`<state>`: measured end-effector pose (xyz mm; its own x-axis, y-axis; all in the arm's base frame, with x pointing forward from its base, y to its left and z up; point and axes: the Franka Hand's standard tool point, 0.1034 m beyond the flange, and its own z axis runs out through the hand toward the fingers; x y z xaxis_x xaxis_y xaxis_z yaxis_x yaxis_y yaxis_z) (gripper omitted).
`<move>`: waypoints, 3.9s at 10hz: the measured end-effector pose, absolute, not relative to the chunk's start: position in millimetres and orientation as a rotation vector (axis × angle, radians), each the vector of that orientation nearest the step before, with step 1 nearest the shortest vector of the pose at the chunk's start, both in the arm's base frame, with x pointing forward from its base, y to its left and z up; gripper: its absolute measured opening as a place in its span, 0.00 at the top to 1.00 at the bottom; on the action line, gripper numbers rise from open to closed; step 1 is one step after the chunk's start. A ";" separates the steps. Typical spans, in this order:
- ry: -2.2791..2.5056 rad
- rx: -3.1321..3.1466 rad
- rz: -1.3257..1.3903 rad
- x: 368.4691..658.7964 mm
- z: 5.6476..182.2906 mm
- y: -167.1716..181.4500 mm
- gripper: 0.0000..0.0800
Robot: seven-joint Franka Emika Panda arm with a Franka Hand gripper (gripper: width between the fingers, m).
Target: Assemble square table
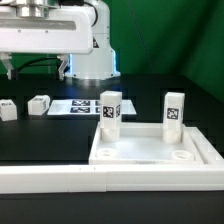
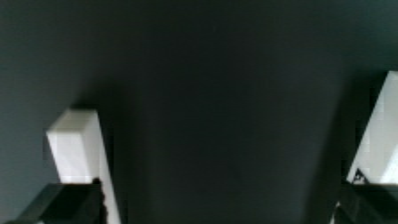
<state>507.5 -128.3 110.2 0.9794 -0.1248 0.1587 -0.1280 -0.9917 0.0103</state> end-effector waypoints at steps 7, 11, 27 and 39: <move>-0.252 3.191 -0.373 447.9 94.4 -132.4 0.19; -0.293 3.161 -0.829 435.6 85.4 -137.0 0.19; -0.225 2.973 -1.433 370.4 32.3 -141.9 0.19; -0.223 2.953 -1.464 347.7 10.7 -146.7 0.54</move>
Offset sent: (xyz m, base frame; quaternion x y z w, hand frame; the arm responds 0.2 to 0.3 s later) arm 0.0000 0.0000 0.0000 0.0000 -0.0650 0.0000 0.9979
